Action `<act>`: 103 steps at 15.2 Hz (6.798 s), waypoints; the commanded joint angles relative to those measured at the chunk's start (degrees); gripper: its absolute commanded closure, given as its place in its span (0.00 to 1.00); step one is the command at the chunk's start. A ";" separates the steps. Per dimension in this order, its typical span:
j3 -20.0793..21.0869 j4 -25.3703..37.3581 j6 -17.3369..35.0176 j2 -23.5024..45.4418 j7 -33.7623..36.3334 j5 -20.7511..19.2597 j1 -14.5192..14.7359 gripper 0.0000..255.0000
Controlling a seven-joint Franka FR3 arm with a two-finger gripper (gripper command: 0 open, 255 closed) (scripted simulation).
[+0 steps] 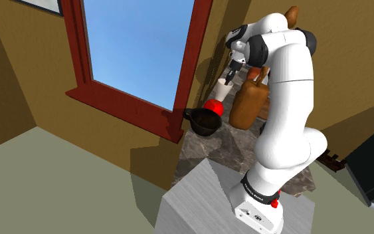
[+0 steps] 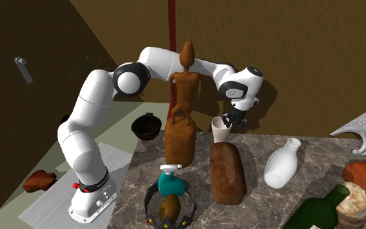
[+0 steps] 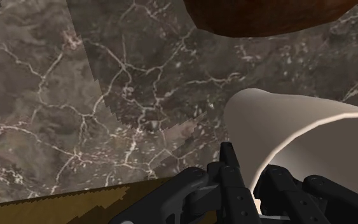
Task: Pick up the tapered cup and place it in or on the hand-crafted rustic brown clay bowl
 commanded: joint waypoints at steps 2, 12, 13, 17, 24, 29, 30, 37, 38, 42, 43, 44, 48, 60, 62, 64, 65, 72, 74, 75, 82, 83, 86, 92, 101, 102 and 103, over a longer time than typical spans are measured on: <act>-0.19 1.65 -1.83 -0.35 0.49 -0.34 -0.22 1.00; -0.77 7.37 -8.45 -1.74 2.09 -1.42 -0.96 1.00; -0.81 8.06 -9.16 -1.81 2.25 -1.49 -1.08 1.00; -0.89 11.11 -12.11 -1.90 2.88 -1.66 -1.68 1.00; -0.84 17.71 -17.78 -1.31 4.02 -1.54 -3.28 1.00; -0.57 23.84 -22.40 -0.11 4.95 -1.04 -5.04 1.00; -0.48 25.28 -23.41 0.24 5.16 -0.88 -5.48 1.00; -3.04 -0.80 -14.05 -18.31 8.78 -9.11 7.78 1.00; -3.09 -4.06 -12.93 -21.07 9.94 -10.54 9.46 1.00; -1.99 -15.36 -9.47 -31.71 15.64 -16.23 14.67 1.00; -1.44 -17.84 -8.85 -34.25 17.24 -17.57 15.62 1.00; -0.75 -20.21 -8.31 -36.74 18.88 -18.84 16.39 1.00; 2.76 -28.66 -7.02 -45.95 25.44 -22.99 18.37 1.00; 16.11 -46.56 -8.06 -67.22 42.98 -25.89 20.26 1.00; 18.75 -48.89 -8.69 -70.39 46.04 -25.16 20.73 1.00; 18.68 -50.55 -7.21 -70.56 45.87 -25.23 20.61 1.00; 18.63 -51.37 -6.47 -70.63 45.79 -25.27 20.57 1.00; 18.21 -56.82 -1.18 -70.75 45.19 -25.52 20.34 1.00; 18.06 -58.29 0.37 -70.66 45.00 -25.58 20.28 1.00; 17.99 -59.01 1.15 -70.60 44.91 -25.61 20.26 1.00; 17.40 -63.78 6.74 -69.73 44.17 -25.74 20.15 1.00; 17.32 -64.34 7.44 -69.57 44.07 -25.75 20.14 1.00; 17.32 -64.34 7.44 -69.57 44.07 -25.75 20.14 1.00; 17.32 -64.34 7.45 -69.57 44.07 -25.75 20.14 0.00; 17.43 -57.77 -0.20 -70.65 44.23 -25.95 19.93 0.00; 17.43 -57.77 -0.20 -70.65 44.23 -25.95 19.93 0.00; 17.43 -57.78 -0.20 -70.66 44.23 -25.95 19.93 0.00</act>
